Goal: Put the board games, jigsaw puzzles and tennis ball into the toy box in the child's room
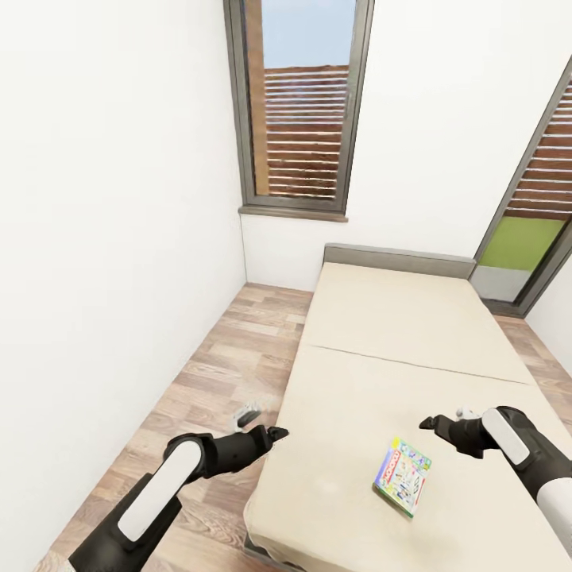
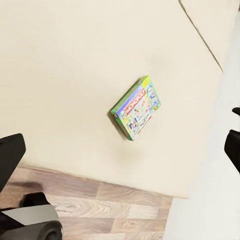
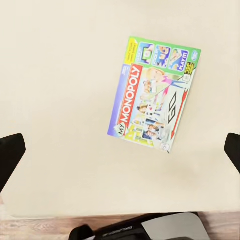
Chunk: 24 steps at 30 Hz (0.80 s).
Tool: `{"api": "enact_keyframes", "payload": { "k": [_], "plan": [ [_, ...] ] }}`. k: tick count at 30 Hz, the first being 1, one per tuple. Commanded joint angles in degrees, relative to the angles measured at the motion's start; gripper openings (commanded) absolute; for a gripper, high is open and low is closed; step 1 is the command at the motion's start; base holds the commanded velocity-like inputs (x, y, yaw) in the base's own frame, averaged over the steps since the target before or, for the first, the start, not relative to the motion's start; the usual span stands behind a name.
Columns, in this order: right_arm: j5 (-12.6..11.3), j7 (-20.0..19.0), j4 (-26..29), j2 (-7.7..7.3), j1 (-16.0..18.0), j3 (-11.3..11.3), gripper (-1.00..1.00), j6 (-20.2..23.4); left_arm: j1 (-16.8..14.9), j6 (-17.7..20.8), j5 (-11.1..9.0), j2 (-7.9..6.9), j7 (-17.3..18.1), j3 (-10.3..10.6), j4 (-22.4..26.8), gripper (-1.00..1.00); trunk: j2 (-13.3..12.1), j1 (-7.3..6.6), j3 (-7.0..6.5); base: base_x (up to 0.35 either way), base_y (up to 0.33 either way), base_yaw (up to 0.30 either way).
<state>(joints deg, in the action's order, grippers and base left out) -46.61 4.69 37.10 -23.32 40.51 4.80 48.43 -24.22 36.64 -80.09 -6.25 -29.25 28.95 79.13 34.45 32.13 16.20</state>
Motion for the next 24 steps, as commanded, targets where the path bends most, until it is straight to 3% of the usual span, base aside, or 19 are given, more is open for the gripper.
{"api": "enact_keyframes", "payload": {
  "k": [1,9,11,20,24],
  "plan": [
    [-0.6,0.5,0.1,0.02,0.0,0.3,1.0,0.2,0.0,-0.2,-0.6,-0.1,-0.7,-0.7,-0.3,1.0,0.5,0.25,0.26,0.0,0.0,-0.033],
    [-0.6,0.5,0.1,0.1,0.1,0.3,1.0,0.3,0.1,-0.4,0.0,-0.4,-1.7,-3.4,-1.4,1.0,3.7,2.0,1.37,0.0,0.0,-0.071],
    [-0.6,0.5,0.1,0.03,0.1,0.3,1.0,0.4,0.1,-0.4,0.9,-0.26,-3.1,-4.2,-1.7,1.0,4.5,2.44,1.61,0.0,0.0,-0.113],
    [-0.8,0.5,0.2,0.01,0.1,0.2,1.0,0.4,0.1,-0.6,2.5,0.11,-6.9,-5.5,-2.1,1.0,8.1,4.42,2.64,0.0,0.0,-0.122],
    [-0.7,0.4,0.1,0.23,0.0,0.4,1.0,0.2,0.1,-0.6,2.7,0.19,-7.9,-8.0,-2.1,1.0,9.7,5.3,3.23,0.0,0.0,-0.067]
  ]
}}
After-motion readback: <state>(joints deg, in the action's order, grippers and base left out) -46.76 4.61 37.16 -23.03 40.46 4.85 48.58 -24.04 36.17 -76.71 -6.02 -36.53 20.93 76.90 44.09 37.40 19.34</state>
